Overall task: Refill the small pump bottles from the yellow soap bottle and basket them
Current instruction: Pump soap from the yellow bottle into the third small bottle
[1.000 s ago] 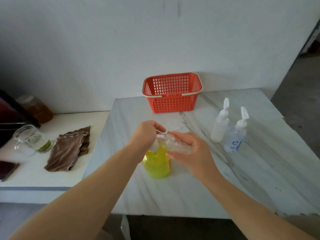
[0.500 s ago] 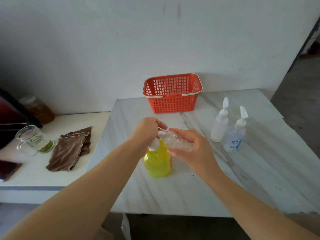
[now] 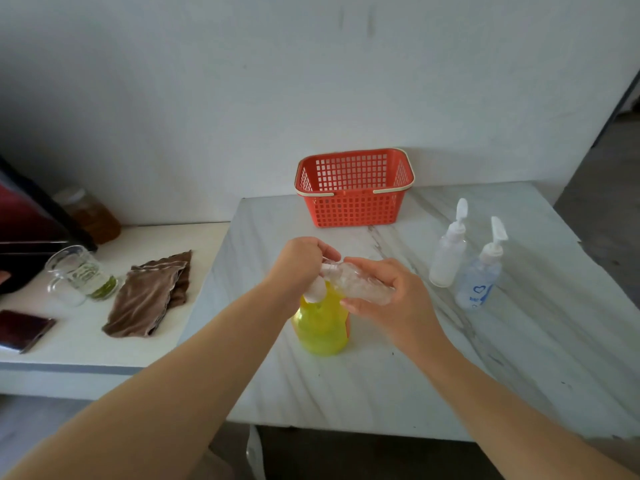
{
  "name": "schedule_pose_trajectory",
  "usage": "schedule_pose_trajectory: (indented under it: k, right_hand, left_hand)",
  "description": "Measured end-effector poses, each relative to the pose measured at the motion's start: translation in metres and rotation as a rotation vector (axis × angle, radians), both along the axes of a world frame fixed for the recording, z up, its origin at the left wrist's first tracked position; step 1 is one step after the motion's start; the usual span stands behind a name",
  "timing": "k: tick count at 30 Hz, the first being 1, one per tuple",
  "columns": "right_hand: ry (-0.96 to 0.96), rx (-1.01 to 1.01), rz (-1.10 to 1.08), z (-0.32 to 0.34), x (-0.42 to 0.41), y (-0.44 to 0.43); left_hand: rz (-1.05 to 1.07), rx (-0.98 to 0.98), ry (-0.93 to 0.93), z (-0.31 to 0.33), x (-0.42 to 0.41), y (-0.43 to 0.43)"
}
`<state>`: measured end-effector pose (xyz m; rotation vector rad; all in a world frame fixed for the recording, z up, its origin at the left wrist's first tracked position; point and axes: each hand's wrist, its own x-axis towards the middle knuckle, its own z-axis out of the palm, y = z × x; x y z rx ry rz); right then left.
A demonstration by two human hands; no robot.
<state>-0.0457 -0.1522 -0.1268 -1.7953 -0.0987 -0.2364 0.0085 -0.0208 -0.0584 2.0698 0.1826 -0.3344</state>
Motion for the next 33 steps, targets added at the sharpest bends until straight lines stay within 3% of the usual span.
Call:
schedule_pose_trajectory:
  k: [26, 33]
  right_hand:
    - [-0.007, 0.004, -0.009, 0.001, -0.002, 0.000]
    - [0.026, 0.024, -0.007, -0.007, -0.003, 0.003]
  left_hand:
    - [0.012, -0.061, 0.013, 0.005, 0.001, -0.001]
    - [0.012, 0.000, 0.030, -0.005, 0.003, 0.001]
